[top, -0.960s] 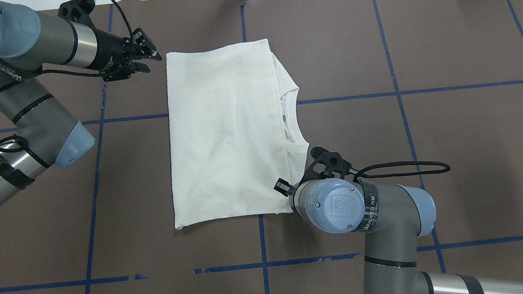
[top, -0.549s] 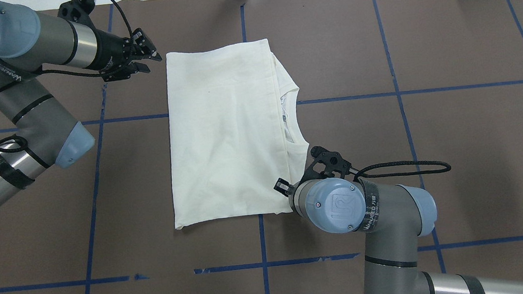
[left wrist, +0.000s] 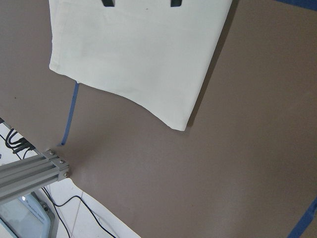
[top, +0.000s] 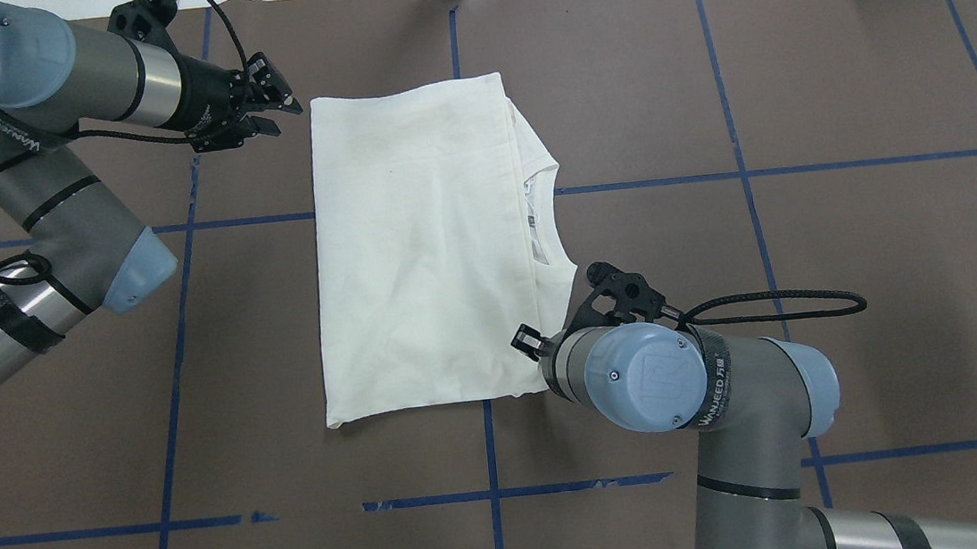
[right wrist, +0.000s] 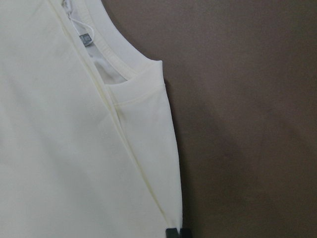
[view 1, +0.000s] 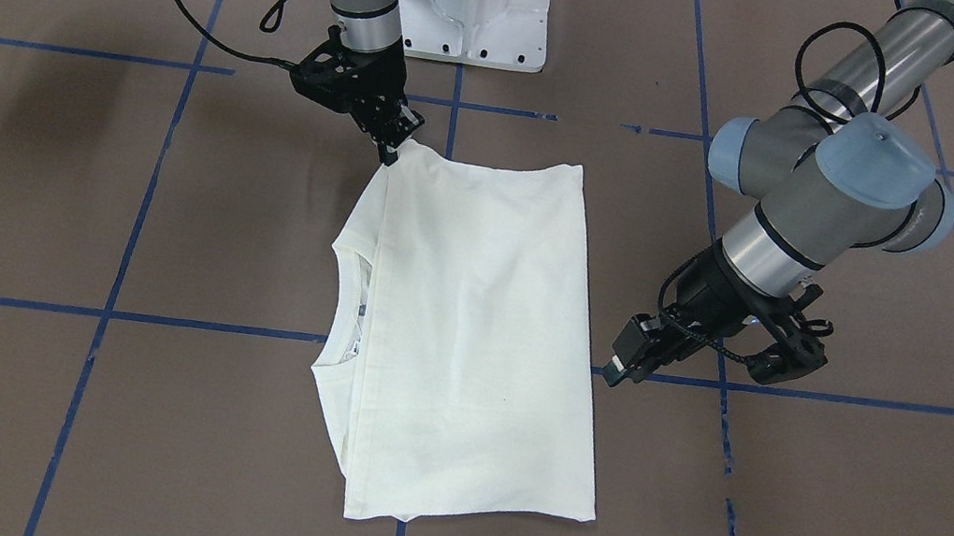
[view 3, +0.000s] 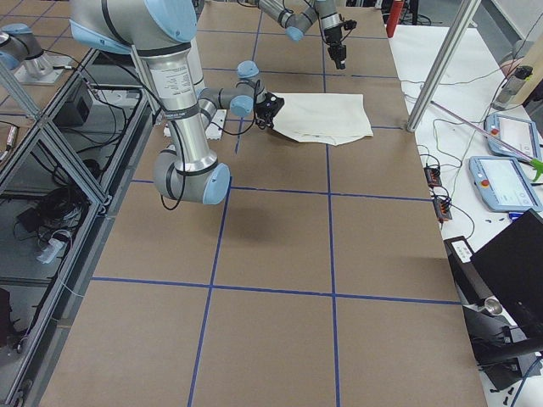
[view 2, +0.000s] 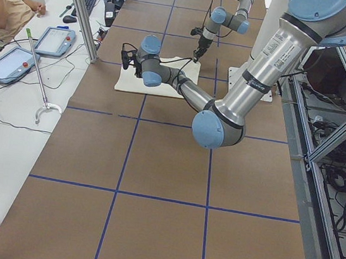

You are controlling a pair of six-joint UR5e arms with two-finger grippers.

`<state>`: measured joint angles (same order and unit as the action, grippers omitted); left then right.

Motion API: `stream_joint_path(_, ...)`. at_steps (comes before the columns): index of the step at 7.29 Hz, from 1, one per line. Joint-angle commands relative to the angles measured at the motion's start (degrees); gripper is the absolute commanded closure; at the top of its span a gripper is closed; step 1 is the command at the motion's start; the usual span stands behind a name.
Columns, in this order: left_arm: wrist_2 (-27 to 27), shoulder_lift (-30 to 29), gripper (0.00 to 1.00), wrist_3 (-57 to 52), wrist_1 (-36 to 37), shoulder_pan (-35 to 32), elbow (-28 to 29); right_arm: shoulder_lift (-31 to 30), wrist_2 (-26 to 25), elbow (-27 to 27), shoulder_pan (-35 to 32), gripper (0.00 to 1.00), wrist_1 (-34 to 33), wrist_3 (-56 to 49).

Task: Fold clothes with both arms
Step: 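Move both grippers to the shirt edge nearest the robot and grasp it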

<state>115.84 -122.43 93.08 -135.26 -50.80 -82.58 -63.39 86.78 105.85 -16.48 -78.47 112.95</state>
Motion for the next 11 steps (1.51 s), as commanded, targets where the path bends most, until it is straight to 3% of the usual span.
stream_joint_path(1,-0.09,0.00,0.52,0.17,0.00,0.00,-0.21,-2.16,-0.12,2.32,-0.04,1.00,-0.02,0.17)
stream_joint_path(2,-0.96,0.00,0.50,3.83,0.44,1.13,-1.43,-4.61,0.14,5.39,0.48,1.00,-0.02,0.17)
stream_joint_path(3,-6.45,4.27,0.50,11.35,2.96,7.93,-8.84,-5.68,0.14,6.90,1.10,1.00,-0.02,0.25)
stream_joint_path(5,-20.16,9.57,0.45,15.79,25.37,23.13,-26.50,-5.69,0.05,7.00,1.37,1.00,-0.02,0.26)
stream_joint_path(6,-23.52,9.67,0.42,20.00,30.62,28.60,-28.66,-5.69,-0.04,6.91,1.80,1.00,-0.02,0.26)
stream_joint_path(7,-24.95,10.54,0.42,23.69,30.93,32.13,-28.60,-5.69,-0.04,6.91,2.07,1.00,-0.02,0.26)
stream_joint_path(11,-26.37,14.41,0.42,25.40,31.03,34.37,-27.89,-5.52,-0.04,6.82,2.16,1.00,-0.02,0.08)
